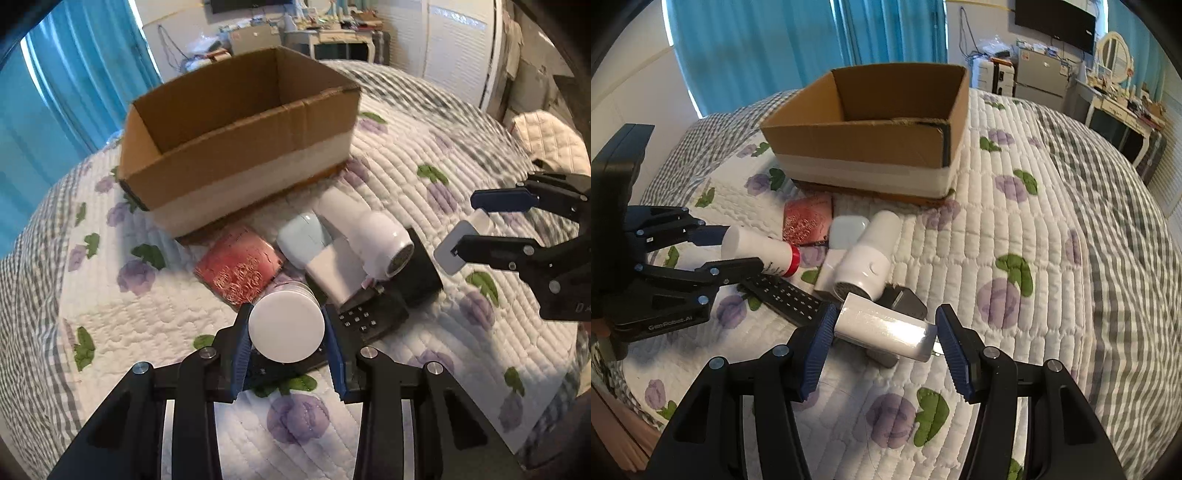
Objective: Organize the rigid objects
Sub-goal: 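Carry bottle and block into the cardboard box and open both grippers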
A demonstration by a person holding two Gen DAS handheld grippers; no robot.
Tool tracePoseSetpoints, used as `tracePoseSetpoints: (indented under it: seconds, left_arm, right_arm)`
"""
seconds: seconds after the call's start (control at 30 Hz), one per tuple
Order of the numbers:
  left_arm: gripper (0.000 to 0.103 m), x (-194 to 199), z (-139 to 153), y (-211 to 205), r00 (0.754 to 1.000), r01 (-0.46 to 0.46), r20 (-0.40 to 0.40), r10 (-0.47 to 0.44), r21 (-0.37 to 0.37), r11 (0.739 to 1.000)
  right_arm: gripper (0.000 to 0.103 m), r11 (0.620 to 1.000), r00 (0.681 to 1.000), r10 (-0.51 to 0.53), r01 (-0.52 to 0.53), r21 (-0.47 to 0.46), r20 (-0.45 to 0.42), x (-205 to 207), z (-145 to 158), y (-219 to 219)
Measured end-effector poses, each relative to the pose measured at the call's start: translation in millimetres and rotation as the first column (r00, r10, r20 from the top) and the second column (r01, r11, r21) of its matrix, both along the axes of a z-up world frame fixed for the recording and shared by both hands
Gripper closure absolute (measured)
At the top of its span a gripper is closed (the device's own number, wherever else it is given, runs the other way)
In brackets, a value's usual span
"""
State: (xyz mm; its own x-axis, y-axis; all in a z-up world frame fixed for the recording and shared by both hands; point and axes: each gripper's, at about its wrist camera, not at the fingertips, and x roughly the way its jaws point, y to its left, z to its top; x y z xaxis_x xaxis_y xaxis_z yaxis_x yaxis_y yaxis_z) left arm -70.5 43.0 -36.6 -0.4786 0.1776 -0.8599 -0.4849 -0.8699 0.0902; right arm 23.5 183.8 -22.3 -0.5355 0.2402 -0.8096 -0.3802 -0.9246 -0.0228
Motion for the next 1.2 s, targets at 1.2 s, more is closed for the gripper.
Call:
tracePoseSetpoints:
  seconds: [1.2]
  left_arm:
    - [0.063,-193,51,-3,0.947,-0.255,-0.179,0.267,0.088,0.963]
  right_arm:
    - [0.047,0.990,0.997,-0.041,0.048,0.135,-0.061,-222,72,123]
